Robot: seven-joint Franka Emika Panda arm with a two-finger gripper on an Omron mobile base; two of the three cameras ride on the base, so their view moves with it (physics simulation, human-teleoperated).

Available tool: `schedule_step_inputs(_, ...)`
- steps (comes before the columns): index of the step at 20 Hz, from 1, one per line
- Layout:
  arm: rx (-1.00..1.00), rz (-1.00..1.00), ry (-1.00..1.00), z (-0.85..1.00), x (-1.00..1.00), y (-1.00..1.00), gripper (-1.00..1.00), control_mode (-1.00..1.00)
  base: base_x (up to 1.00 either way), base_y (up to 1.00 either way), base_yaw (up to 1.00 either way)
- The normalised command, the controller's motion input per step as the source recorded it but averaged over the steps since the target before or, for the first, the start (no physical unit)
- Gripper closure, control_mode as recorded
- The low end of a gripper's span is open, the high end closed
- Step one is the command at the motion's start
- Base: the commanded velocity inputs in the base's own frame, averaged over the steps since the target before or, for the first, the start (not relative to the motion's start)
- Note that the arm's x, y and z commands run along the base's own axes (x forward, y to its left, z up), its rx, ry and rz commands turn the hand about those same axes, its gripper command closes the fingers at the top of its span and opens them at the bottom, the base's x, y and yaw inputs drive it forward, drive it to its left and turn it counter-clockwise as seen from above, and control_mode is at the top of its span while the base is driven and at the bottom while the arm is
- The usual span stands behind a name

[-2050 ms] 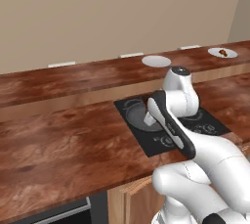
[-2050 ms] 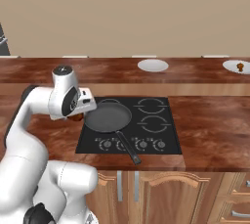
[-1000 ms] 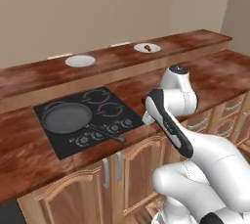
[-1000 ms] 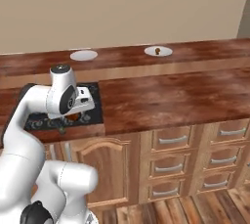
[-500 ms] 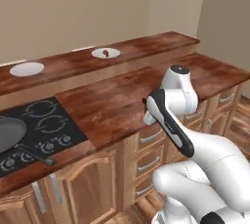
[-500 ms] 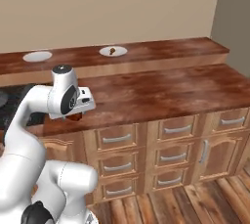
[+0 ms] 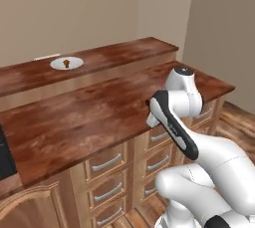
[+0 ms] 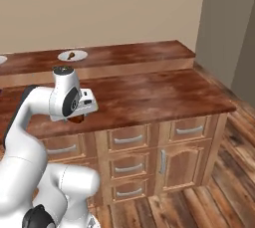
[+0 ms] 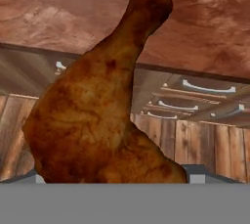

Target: Take the chicken drumsticks from the pan and place one on each plate on the dining counter.

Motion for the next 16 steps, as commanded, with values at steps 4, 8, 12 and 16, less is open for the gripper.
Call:
schedule_step_inputs(4,0.0,0.0,0.0,0.0,0.0,0.0,1.0,1.0,0.34,-0.94,0.0)
schedule_step_inputs(8,0.0,0.0,0.0,0.0,0.0,0.0,1.0,1.0,0.38,-0.93,0.0)
schedule_step_inputs(12,0.0,0.0,0.0,0.0,0.0,0.0,1.0,1.0,0.4,-0.92,0.0)
schedule_step_inputs(16,0.0,0.0,0.0,0.0,0.0,0.0,1.0,1.0,0.42,-0.91,0.0)
